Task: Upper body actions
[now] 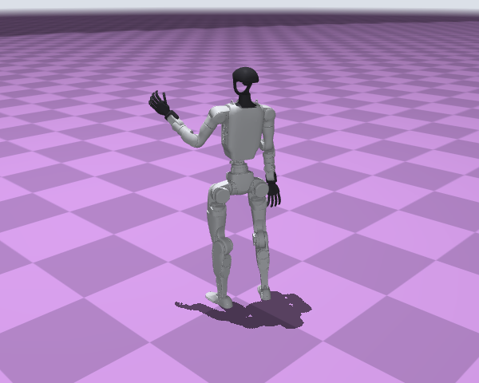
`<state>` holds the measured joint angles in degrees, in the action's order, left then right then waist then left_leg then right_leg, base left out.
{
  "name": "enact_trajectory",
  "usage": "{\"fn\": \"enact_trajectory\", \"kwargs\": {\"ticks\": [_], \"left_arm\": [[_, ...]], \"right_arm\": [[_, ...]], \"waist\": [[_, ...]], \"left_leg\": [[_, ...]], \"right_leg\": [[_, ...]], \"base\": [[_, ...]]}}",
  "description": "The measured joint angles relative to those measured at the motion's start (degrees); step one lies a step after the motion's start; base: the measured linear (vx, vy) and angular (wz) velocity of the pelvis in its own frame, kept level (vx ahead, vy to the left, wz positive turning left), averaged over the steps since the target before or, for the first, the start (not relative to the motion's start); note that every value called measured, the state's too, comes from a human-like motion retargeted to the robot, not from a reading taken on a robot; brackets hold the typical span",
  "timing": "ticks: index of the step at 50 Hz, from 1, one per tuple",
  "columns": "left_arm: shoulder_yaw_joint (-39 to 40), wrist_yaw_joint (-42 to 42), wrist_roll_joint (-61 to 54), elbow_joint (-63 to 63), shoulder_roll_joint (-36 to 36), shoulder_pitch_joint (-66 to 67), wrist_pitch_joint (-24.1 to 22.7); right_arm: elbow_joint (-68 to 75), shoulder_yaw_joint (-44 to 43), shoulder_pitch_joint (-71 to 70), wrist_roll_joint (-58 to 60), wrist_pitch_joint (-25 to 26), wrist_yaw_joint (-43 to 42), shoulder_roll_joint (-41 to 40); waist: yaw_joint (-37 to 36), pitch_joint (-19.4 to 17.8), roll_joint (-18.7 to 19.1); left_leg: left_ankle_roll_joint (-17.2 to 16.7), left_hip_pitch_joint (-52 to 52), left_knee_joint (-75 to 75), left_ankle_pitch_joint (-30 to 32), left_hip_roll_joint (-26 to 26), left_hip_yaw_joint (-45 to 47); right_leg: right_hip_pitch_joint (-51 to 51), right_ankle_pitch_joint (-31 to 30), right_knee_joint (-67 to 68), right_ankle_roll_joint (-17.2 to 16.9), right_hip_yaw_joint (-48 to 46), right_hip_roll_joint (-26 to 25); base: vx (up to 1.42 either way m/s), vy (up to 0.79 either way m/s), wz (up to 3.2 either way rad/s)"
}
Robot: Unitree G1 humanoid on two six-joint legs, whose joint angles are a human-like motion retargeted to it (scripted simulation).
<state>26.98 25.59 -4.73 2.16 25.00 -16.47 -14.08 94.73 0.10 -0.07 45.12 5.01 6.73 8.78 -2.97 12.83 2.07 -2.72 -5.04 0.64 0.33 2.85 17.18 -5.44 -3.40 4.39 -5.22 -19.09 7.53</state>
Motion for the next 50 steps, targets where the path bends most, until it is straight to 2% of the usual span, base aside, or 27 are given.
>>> {"fn": "enact_trajectory", "kwargs": {"ticks": [5,10,12,14,23,28,35,40,45,50], "left_arm": [[-7.3,-17.1,-1.2,-2.0,1.8,-1.7,0.2],[-18.4,-39.8,-2.8,4.6,2.9,-5.1,7.9],[-20.9,-45.6,-1.0,7.7,2.5,-6.4,9.8],[-22.4,-47.1,0.3,9.8,1.9,-7.4,10.0],[-23.2,-44.0,2.5,10.7,0.1,-8.0,8.4],[-22.4,-40.5,2.3,6.4,1.3,-6.8,9.1],[-18.6,-24.0,-2.1,-5.7,1.6,-3.9,8.7],[-14.5,-11.9,-1.7,-9.2,2.0,-2.5,8.3],[-11.2,-4.9,-0.5,-6.6,2.1,-1.8,8.1],[-7.6,-6.3,3.0,5.8,1.6,-4.4,9.7]], "right_arm": [[0.2,0.0,0.1,-0.5,0.0,-0.1,0.0],[0.5,0.1,0.3,-0.5,0.1,0.0,-0.1],[0.4,0.0,0.3,-0.3,0.2,0.1,-0.2],[0.2,0.0,0.2,0.2,0.2,0.1,-0.5],[-0.3,0.4,0.1,1.5,0.1,0.1,-0.7],[0.0,-0.4,0.1,0.1,0.0,-0.2,-0.5],[0.4,-0.6,0.1,-1.2,-0.1,-0.5,-0.3],[0.3,-0.2,0.0,-0.9,-0.1,-0.6,-0.4],[0.1,0.2,0.2,-0.2,-0.2,-1.1,-0.6],[0.4,0.6,0.2,-0.2,-0.2,-0.8,-0.5]], "waist": [[0.2,0.6,0.0],[0.1,1.2,-0.1],[0.2,1.2,-0.2],[0.6,1.1,-0.2],[0.9,1.1,-0.2],[0.3,1.2,-0.3],[-0.3,1.2,-0.4],[-0.2,1.1,-0.5],[0.2,1.0,-0.4],[0.1,1.3,-0.4]], "left_leg": [[0.0,-0.1,0.0,0.0,0.0,-0.1],[0.1,-0.1,0.0,0.0,-0.1,-0.3],[0.1,0.0,-0.1,0.1,-0.3,-0.6],[0.1,0.1,-0.1,0.1,-0.3,-1.0],[0.2,0.6,-0.1,-0.1,-0.3,-0.1],[0.1,0.6,0.0,-0.1,-0.1,0.8],[0.1,0.4,-0.1,-0.3,0.1,1.5],[0.1,0.4,-0.1,-0.2,0.0,1.3],[0.1,0.5,-0.1,-0.3,-0.1,0.6],[0.2,0.3,-0.2,-0.2,-0.3,0.2]], "right_leg": [[-0.1,0.0,0.0,0.0,-0.1,0.0],[0.2,0.0,-0.1,-0.1,-0.4,0.1],[0.4,0.0,-0.1,0.0,-0.7,0.2],[0.7,-0.1,-0.3,0.0,-1.1,0.2],[0.9,-0.2,-0.5,0.2,-0.6,-0.1],[0.5,0.0,-0.3,0.2,0.4,-0.3],[0.1,0.1,-0.1,0.1,1.3,-0.4],[0.2,0.1,-0.2,0.2,1.1,-0.4],[0.6,0.0,-0.5,0.2,0.5,-0.4],[0.7,0.1,-0.4,0.2,0.1,-0.2]], "base": [[0.00,0.00,0.00],[0.00,0.00,0.00],[0.00,0.00,0.00],[0.00,0.00,0.00],[0.00,0.00,-0.05],[0.00,0.00,-0.08],[0.00,0.00,0.00],[0.00,0.00,0.00],[0.00,0.00,0.00],[0.00,0.00,0.00]]}}
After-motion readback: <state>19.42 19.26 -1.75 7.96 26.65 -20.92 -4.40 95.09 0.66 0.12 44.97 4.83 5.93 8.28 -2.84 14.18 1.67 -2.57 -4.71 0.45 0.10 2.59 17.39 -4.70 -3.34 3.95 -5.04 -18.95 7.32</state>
